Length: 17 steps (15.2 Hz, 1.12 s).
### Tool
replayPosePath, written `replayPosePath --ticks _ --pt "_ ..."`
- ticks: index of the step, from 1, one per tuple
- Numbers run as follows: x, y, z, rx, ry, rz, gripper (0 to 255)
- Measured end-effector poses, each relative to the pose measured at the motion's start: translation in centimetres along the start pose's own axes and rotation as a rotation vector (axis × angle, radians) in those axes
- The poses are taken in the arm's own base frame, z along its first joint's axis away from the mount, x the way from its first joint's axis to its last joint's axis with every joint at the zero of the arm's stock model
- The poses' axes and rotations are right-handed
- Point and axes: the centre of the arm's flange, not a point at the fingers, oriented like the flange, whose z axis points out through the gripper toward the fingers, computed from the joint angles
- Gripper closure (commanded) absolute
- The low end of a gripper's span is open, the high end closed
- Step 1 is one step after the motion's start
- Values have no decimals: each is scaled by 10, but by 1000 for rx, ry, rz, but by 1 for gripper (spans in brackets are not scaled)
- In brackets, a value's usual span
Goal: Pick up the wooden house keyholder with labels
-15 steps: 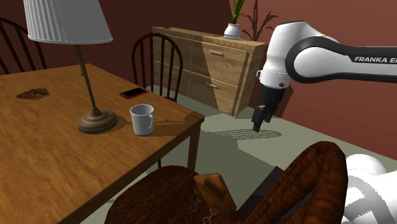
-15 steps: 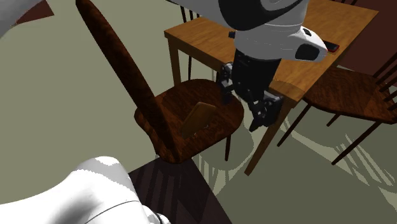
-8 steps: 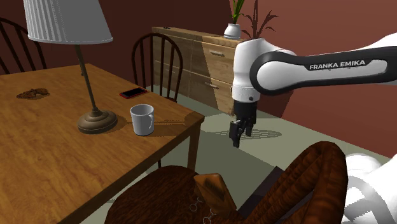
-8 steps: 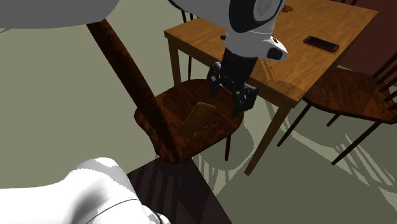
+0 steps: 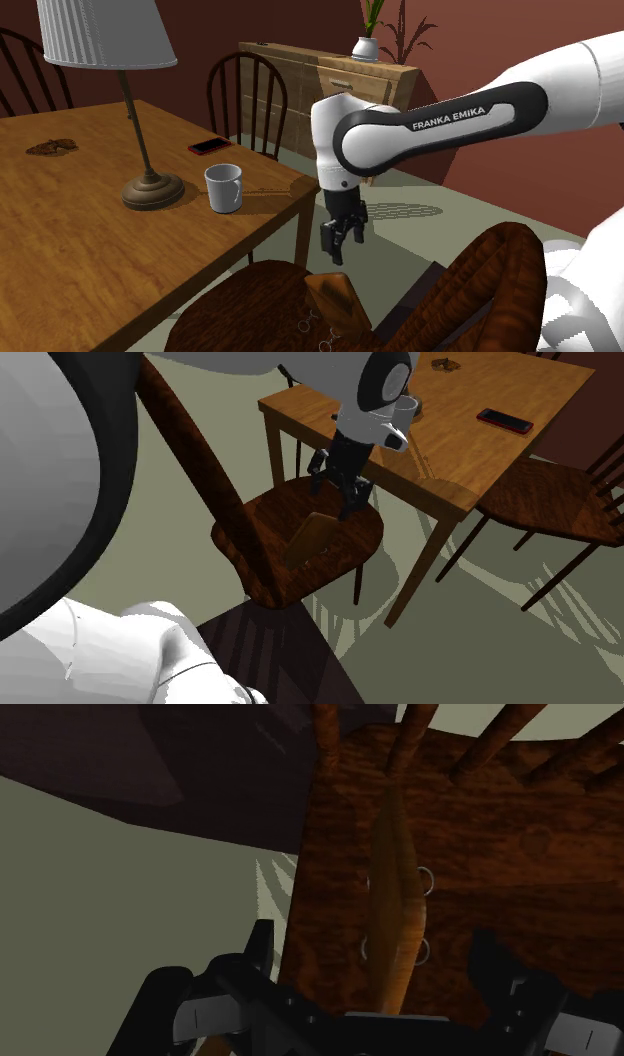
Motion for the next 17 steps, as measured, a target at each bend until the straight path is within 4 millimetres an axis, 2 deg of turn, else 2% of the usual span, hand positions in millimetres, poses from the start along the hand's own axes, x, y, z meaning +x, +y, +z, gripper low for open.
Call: replayPosePath --ticks 2,4,10,11,17 --pt "12 -18 15 5 -38 -13 0" --pt "18 -27 25 7 -54 -17 0" --pt "30 -28 54 7 -59 -18 0" --pt "31 -28 56 7 -59 -18 255" --pt "31 -28 57 7 -58 -18 255"
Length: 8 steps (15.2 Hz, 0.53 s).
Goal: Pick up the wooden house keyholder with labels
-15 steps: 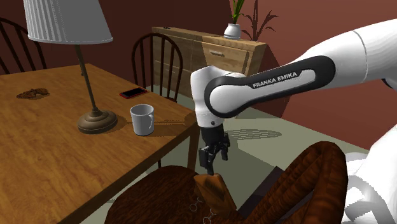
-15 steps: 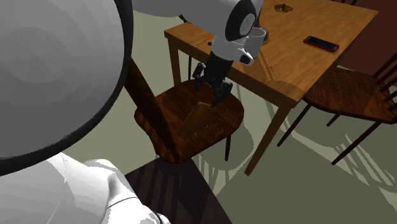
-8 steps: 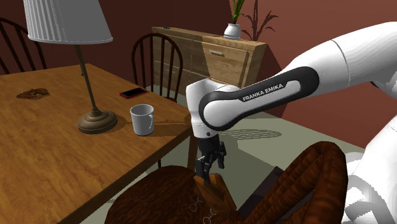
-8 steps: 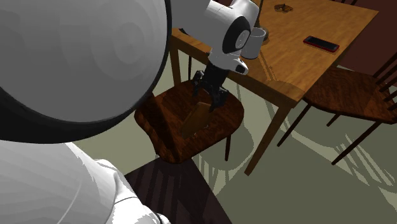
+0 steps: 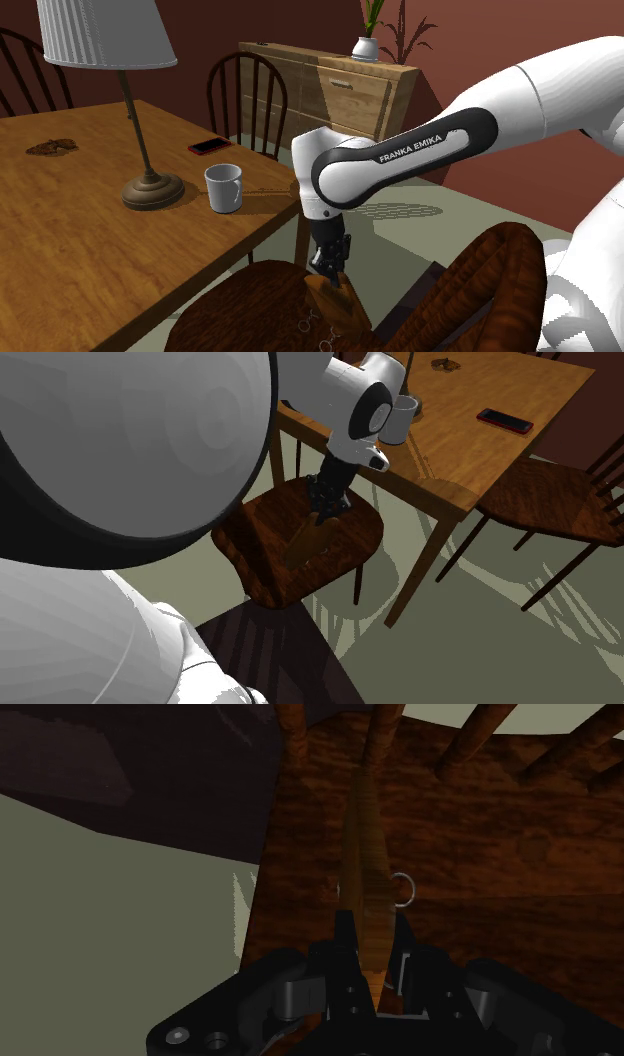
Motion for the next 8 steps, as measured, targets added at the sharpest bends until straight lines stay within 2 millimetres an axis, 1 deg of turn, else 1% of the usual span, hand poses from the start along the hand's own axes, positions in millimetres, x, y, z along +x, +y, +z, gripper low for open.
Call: replayPosePath --ticks 5,8 --pt "-1 0 -1 0 0 0 255" --pt "-6 0 -13 0 0 0 255"
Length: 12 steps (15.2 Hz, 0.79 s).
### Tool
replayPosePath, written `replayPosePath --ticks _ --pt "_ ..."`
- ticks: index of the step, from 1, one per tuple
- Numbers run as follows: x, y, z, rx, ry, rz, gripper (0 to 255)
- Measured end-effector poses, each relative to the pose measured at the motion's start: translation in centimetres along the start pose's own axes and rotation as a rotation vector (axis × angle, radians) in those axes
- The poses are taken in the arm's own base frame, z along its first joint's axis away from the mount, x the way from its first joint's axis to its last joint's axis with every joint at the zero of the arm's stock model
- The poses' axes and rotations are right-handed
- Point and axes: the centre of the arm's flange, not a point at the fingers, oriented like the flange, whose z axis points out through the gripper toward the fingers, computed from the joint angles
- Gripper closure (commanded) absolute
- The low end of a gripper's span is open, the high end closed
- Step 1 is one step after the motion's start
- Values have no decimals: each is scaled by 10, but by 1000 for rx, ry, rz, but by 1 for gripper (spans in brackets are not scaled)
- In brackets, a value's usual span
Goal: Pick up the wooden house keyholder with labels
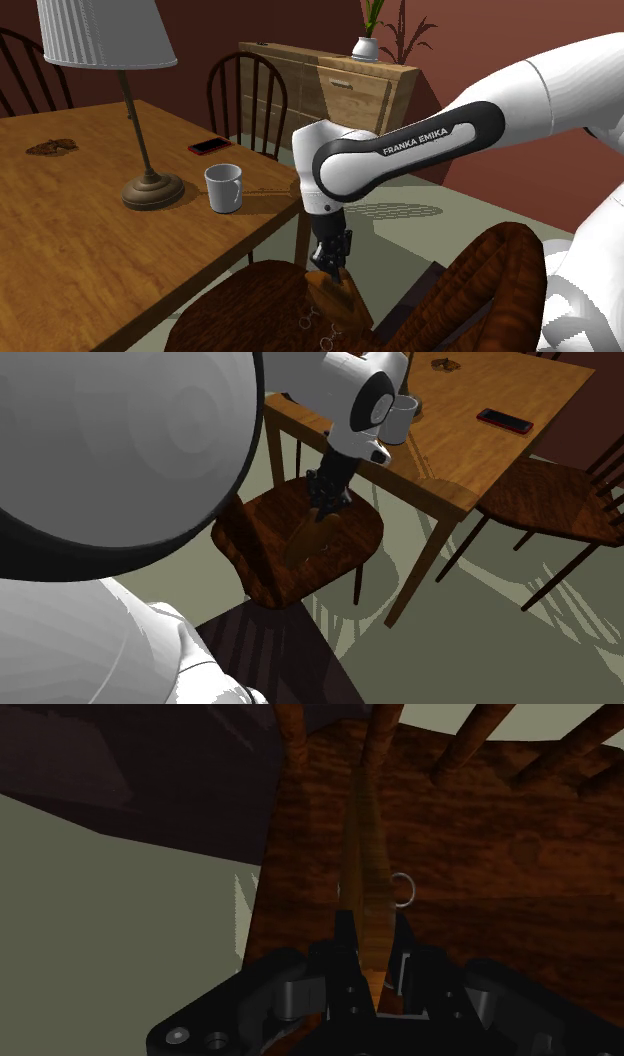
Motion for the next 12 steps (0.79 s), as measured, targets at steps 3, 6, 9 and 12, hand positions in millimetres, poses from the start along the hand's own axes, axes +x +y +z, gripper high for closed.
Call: replayPosePath --ticks 3,6,9,12 --pt "-6 0 -15 0 0 0 255" --pt "-13 -1 -29 0 0 0 255" --pt "-20 -3 -43 0 0 0 255" --pt "-24 -3 -56 0 0 0 255"
